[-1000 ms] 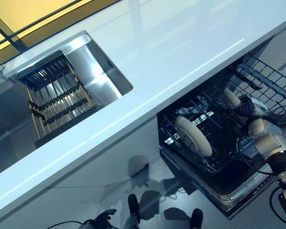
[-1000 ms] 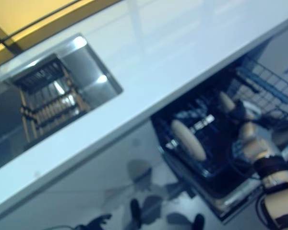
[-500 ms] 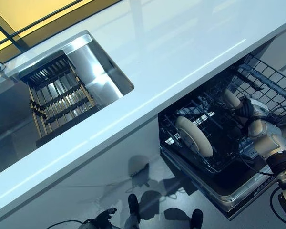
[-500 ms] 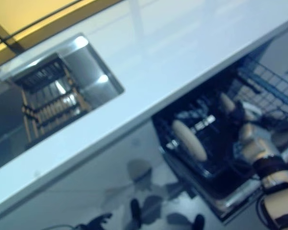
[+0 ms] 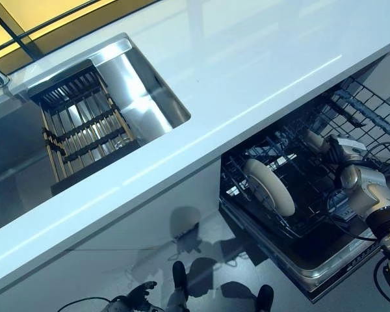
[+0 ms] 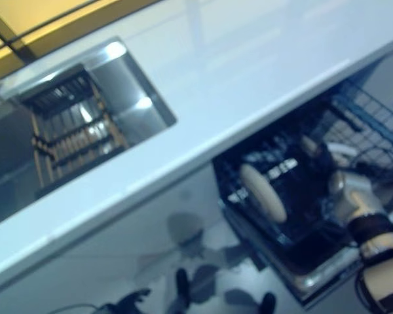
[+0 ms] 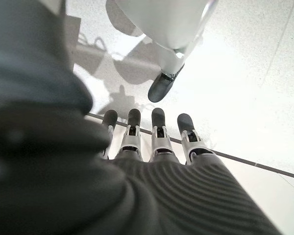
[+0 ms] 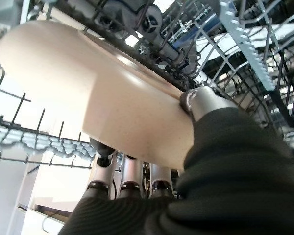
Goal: Take plates into dishwasher
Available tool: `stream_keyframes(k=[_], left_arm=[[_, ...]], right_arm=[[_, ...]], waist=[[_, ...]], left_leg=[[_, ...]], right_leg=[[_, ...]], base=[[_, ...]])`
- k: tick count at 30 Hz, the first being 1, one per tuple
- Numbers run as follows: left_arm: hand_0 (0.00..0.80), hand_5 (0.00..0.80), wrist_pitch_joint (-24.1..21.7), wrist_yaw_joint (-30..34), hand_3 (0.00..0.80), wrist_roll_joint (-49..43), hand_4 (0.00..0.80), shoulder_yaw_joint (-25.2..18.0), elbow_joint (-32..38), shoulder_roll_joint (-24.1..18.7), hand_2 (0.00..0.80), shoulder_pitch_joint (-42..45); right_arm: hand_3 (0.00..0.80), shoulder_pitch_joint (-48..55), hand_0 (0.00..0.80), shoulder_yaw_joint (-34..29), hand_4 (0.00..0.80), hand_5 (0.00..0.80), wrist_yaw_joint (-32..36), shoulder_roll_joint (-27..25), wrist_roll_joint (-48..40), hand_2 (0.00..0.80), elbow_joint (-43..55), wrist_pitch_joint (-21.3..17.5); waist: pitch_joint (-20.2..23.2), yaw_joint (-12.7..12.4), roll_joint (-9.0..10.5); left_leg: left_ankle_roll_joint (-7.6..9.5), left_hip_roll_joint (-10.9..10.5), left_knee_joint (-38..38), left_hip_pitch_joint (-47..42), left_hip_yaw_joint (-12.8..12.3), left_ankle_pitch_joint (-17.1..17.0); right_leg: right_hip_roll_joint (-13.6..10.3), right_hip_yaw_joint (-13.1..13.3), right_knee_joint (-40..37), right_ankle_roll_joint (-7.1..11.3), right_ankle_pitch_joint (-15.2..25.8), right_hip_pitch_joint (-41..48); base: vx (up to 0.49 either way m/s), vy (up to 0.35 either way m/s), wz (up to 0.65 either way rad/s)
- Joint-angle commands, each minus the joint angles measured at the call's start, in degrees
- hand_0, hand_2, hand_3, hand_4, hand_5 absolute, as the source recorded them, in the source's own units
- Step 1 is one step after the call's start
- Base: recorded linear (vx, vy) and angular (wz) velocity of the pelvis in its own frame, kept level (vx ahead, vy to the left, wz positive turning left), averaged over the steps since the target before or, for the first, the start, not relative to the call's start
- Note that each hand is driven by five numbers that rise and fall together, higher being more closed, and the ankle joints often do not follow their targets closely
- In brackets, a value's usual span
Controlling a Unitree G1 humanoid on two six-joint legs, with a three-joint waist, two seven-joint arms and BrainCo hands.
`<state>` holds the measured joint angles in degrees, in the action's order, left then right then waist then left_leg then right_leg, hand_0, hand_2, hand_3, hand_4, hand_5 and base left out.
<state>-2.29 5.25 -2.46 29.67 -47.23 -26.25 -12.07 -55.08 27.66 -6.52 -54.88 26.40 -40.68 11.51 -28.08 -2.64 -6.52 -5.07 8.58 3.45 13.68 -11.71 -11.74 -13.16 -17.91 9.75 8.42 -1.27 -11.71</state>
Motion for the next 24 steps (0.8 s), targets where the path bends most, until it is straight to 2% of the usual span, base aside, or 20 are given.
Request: stream_keyframes(k=[1,9,17,24], left_arm=[[0.0,0.0,0.1,0.6,0.0,0.8,0.0,0.4,1.4,-1.2,0.0,1.3],[0.0,0.0,0.7,1.1,0.0,0.4,0.0,-0.1,1.7,-1.7,0.0,1.4],[0.0,0.0,0.7,1.6,0.0,-0.3,0.0,-0.2,1.7,-1.9,0.0,1.2],[0.0,0.0,0.7,1.3,0.0,-0.4,0.0,-0.2,1.3,-1.6,0.0,0.8]], right_arm=[[0.8,-7.4,0.8,3.0,0.8,0.8,0.7,-6.6,4.0,0.8,2.1,-0.9],[0.8,-7.7,0.8,4.8,0.8,0.8,3.3,-7.5,6.1,0.8,0.9,-0.1],[0.8,-8.0,0.8,4.5,0.8,0.8,4.3,-6.9,4.5,0.8,-1.2,0.2],[0.8,-7.2,0.8,3.5,0.8,0.8,5.7,-5.7,1.0,0.8,-2.2,2.0]], waist=[[-0.7,-1.1,1.05],[-0.4,-1.9,1.64],[-0.2,-2.4,1.78],[-0.3,-2.4,1.77]], left_leg=[[-0.5,0.0,0.4,2.4,1.2,2.1],[-0.51,0.2,0.2,2.5,1.4,2.0],[-0.54,0.2,0.1,2.6,1.6,2.1],[-0.49,0.0,0.3,2.6,1.5,1.9]], right_leg=[[3.6,0.4,8.4,-4.4,-7.9,-2.2],[3.8,-0.2,7.7,-4.4,-8.0,-1.1],[3.8,-0.5,7.3,-4.44,-8.2,-0.2],[3.9,-0.3,6.9,-4.48,-8.1,0.2]], base=[[0.0,0.0,0.0],[-0.003,-0.019,0.03],[-0.008,-0.01,0.04],[0.0,0.0,0.0]])
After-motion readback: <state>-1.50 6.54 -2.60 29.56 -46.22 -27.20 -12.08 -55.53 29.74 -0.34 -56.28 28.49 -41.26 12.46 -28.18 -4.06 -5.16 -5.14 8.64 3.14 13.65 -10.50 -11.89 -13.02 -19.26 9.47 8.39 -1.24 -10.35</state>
